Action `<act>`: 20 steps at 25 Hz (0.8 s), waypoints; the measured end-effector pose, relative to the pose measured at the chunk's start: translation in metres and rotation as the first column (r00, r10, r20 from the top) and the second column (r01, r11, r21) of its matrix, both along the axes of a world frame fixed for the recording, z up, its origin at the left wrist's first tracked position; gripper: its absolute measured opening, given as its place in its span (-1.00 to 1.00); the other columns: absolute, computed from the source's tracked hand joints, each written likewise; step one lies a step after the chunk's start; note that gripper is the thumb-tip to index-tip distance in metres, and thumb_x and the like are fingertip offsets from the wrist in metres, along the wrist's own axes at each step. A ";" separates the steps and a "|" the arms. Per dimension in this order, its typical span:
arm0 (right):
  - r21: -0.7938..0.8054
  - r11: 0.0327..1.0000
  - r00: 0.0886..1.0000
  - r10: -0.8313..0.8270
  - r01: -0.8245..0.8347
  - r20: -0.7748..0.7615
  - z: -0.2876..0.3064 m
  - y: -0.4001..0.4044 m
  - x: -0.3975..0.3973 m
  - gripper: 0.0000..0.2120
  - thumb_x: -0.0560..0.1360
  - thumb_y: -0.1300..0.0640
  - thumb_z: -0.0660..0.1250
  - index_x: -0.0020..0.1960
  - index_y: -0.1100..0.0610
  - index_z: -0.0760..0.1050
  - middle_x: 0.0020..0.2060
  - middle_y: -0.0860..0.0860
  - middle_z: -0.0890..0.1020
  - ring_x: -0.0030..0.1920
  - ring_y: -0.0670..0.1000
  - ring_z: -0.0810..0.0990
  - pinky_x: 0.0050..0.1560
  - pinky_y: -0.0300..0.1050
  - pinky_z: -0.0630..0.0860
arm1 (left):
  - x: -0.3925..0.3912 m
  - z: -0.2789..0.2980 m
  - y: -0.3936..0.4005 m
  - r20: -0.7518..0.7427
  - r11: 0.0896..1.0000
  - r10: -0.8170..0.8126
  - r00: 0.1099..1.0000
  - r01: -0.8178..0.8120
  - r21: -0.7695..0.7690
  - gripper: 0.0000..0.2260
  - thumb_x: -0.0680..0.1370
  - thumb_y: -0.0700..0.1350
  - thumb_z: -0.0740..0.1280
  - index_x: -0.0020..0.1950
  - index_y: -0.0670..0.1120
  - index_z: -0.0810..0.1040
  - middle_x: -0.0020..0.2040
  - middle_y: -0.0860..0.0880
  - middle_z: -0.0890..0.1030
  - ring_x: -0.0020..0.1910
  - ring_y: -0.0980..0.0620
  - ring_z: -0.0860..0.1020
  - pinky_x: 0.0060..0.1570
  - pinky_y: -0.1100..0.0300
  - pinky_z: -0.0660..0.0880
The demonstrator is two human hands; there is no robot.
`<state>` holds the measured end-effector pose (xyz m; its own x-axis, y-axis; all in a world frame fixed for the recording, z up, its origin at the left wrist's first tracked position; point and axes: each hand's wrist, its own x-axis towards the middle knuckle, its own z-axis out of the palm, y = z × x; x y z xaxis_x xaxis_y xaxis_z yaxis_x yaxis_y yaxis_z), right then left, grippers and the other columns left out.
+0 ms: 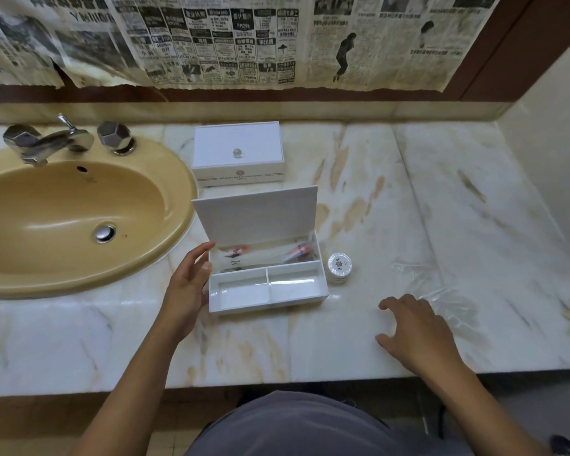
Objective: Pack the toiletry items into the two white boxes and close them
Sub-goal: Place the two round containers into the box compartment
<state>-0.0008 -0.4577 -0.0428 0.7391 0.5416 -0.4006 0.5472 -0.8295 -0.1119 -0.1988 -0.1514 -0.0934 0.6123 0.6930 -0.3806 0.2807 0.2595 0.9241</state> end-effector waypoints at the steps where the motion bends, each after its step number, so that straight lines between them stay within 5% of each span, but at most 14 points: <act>1: -0.010 1.000 1.000 -0.006 0.006 -0.023 -0.002 -0.003 0.000 -0.52 0.44 -0.06 0.31 0.33 -0.09 0.30 0.20 -0.08 0.41 0.22 -0.01 0.35 0.04 -0.13 0.40 | 0.000 -0.001 0.001 0.000 1.000 -0.001 1.000 0.001 0.001 -0.71 0.71 -0.04 0.18 0.34 0.29 0.51 0.43 -0.09 0.50 0.42 -0.18 0.46 0.19 -0.15 0.56; 3: -0.026 1.000 0.999 -0.015 0.014 -0.047 -0.006 -0.006 -0.001 -0.53 0.44 0.02 0.31 0.32 -0.07 0.29 0.18 -0.08 0.39 0.20 -0.02 0.33 -0.11 -0.18 0.39 | -0.001 -0.001 0.001 -0.003 1.000 -0.009 1.000 0.009 0.012 -0.71 0.70 -0.03 0.19 0.34 0.30 0.51 0.42 -0.09 0.50 0.43 -0.18 0.45 0.23 -0.21 0.54; 6: -0.035 0.999 0.998 -0.025 0.023 -0.051 -0.013 -0.010 -0.003 -0.58 0.45 0.14 0.28 0.29 -0.04 0.31 0.14 -0.07 0.38 0.12 -0.05 0.34 -0.22 -0.21 0.33 | 0.000 0.001 -0.002 -0.007 1.000 -0.004 1.000 0.004 0.020 -0.72 0.71 -0.02 0.19 0.33 0.30 0.51 0.43 -0.06 0.49 0.44 -0.19 0.43 0.11 -0.01 0.56; 12: 0.046 0.999 0.999 0.008 -0.006 -0.043 -0.016 0.001 0.000 -0.65 0.44 0.19 0.24 0.21 0.00 0.39 0.07 -0.07 0.40 0.06 -0.05 0.37 -0.21 -0.23 0.31 | -0.001 -0.002 0.000 0.015 1.000 -0.010 1.000 0.010 0.015 -0.73 0.69 0.01 0.20 0.32 0.33 0.51 0.45 -0.05 0.47 0.47 -0.19 0.40 0.25 -0.28 0.51; 20: 0.202 0.972 0.992 0.125 -0.119 -0.016 -0.018 0.057 -0.008 -0.66 0.41 0.23 0.25 0.16 0.02 0.42 0.06 -0.05 0.45 0.07 0.01 0.40 -0.24 -0.17 0.28 | 0.001 -0.002 -0.001 0.025 1.000 0.009 1.000 -0.009 0.001 -0.71 0.71 -0.05 0.19 0.33 0.28 0.52 0.40 -0.11 0.52 0.44 -0.23 0.44 0.08 -0.05 0.56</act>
